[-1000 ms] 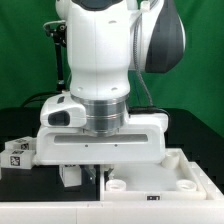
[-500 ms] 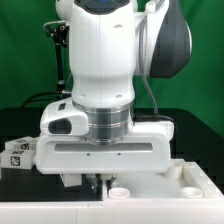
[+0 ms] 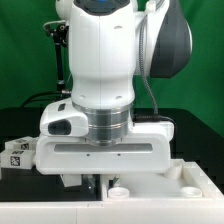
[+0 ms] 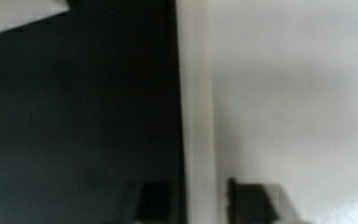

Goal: Assemble one leg

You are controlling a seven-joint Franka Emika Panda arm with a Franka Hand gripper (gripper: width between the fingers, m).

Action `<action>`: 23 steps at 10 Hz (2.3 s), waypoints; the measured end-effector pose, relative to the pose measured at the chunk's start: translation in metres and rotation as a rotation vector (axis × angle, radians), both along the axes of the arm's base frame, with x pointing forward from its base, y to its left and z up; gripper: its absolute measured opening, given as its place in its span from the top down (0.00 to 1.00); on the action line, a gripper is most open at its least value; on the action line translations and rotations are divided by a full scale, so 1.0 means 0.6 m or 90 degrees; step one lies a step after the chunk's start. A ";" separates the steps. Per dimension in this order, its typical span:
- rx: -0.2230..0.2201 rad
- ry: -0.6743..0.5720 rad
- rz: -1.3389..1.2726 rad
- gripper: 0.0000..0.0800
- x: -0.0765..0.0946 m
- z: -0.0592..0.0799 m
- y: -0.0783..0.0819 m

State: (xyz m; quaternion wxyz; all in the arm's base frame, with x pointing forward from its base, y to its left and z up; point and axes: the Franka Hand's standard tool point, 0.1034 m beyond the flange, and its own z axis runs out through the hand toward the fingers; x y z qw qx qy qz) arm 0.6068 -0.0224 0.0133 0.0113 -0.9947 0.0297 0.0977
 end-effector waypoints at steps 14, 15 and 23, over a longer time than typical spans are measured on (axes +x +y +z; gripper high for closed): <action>-0.004 0.124 0.152 0.19 -0.034 0.070 -0.073; -0.009 0.157 0.154 0.19 -0.050 0.073 -0.080; -0.020 0.397 0.163 0.19 -0.088 0.037 -0.101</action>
Offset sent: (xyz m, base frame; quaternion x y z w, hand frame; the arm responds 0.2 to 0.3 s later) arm -0.0066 -0.0236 0.0400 0.0111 -0.0831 -0.0733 0.9938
